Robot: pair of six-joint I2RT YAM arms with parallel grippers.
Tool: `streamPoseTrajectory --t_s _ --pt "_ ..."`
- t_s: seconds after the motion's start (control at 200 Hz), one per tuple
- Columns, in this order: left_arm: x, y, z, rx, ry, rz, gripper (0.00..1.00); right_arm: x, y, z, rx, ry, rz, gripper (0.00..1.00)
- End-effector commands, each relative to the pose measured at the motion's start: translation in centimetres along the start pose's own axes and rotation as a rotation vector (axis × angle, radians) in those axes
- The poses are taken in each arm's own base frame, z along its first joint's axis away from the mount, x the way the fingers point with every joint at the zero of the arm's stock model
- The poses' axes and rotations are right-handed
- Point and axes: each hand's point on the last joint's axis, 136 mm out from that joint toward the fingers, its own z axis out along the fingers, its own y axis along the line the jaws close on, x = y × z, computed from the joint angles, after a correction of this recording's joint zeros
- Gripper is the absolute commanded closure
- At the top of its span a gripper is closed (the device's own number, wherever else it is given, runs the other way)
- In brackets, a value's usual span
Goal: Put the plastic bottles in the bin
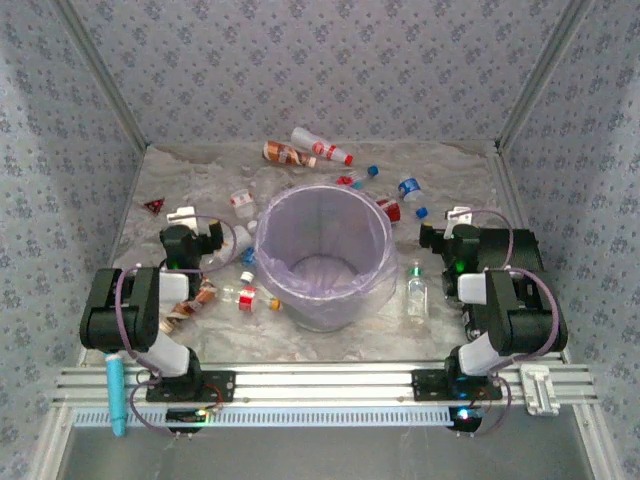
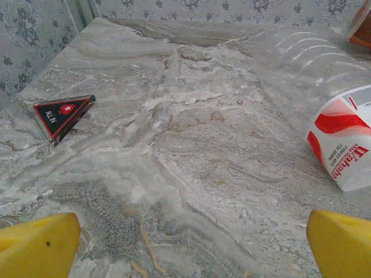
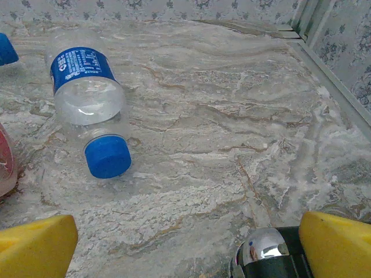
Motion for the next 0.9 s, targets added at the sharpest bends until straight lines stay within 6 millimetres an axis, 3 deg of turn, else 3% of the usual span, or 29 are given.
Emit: streamPoseTrajectory --t_s 0.0,0.895 --pt "-0.06 0.08 -0.03 0.004 0.004 0.018 0.00 0.37 -0.05 0.08 -0.005 0.014 0.004 0.00" --pt "-0.59 0.11 -0.02 0.002 0.013 0.013 0.00 0.46 -0.05 0.10 -0.011 0.018 0.009 0.00"
